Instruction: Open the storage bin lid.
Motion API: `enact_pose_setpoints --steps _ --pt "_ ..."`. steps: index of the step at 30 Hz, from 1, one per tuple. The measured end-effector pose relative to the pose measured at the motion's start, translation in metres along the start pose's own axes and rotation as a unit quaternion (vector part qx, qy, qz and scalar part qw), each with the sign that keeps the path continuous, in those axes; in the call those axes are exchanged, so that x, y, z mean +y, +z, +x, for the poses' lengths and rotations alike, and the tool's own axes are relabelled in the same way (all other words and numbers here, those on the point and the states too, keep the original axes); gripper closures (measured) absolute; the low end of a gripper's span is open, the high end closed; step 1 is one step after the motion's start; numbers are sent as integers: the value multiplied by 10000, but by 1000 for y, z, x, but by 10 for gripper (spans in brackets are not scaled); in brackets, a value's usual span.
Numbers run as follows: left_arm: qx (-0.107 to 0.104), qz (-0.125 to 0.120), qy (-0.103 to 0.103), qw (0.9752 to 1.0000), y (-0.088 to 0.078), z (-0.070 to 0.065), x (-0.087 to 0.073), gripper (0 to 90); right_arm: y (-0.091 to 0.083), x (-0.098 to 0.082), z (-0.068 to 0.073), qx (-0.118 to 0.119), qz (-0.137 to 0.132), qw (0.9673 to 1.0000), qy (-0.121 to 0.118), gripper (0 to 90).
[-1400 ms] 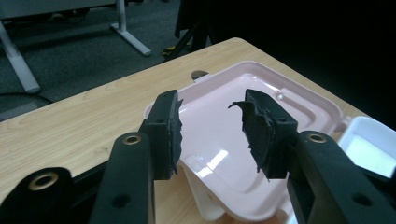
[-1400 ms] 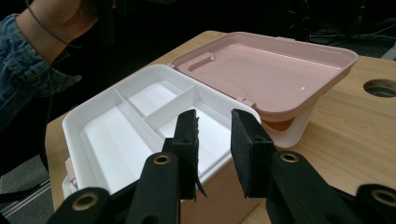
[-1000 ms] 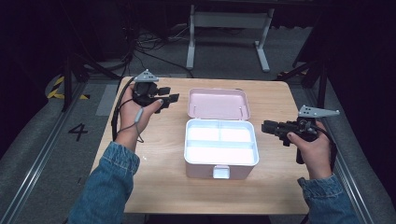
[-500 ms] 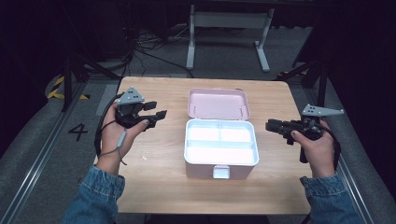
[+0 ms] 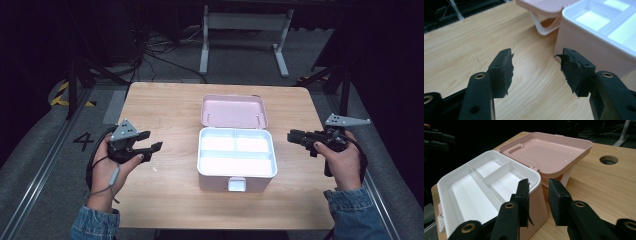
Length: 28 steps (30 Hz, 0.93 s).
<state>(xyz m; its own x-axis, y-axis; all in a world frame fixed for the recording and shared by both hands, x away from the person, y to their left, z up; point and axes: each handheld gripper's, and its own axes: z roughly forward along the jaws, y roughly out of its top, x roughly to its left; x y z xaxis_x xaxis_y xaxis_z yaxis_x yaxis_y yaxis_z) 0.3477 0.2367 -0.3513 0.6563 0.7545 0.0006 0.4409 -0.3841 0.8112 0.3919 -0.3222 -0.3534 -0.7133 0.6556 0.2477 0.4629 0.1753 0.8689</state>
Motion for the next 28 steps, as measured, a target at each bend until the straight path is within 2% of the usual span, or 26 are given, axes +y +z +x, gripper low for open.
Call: enact_pose_setpoints --steps 4,7,10,14,15,16,17,19,20,21,23,25,28 --pt "93 106 -47 9999 -1 4 -17 428 1 -4 -4 -112 102 9999 45 706" --pt "169 335 -1 9993 2 7 -25 421 4 -8 -7 -242 228 9994 42 696" --pt "155 480 -109 9987 7 10 -33 408 7 -12 -10 -382 346 9987 -15 685" --pt "369 956 -140 9946 18 14 -45 399 8 -18 -16 -530 456 9976 -9 652" --pt "373 1094 -274 9929 20 15 -48 396 9 -20 -18 -657 508 9965 -49 638" --pt "486 1137 -352 9917 24 17 -52 396 9 -22 -20 -758 564 9955 -89 622" --pt "510 1296 -411 9894 25 17 -53 396 10 -24 -21 -811 580 9949 -124 606" --pt "586 1271 -423 9893 28 17 -55 396 10 -25 -23 -842 586 9946 -121 598" --pt "523 1354 -383 9887 28 18 -55 396 10 -26 -24 -883 605 9942 -135 592" --pt "539 1244 -400 9900 31 17 -56 395 10 -27 -25 -921 615 9937 -145 588" --pt "422 1163 -459 9913 33 16 -55 392 10 -28 -26 -932 607 9937 -121 580" --pt "401 1102 -394 9923 33 15 -53 389 9 -29 -26 -925 592 9939 -88 572" --pt "346 1100 -413 9925 33 13 -51 381 9 -29 -26 -923 569 9941 -93 559"
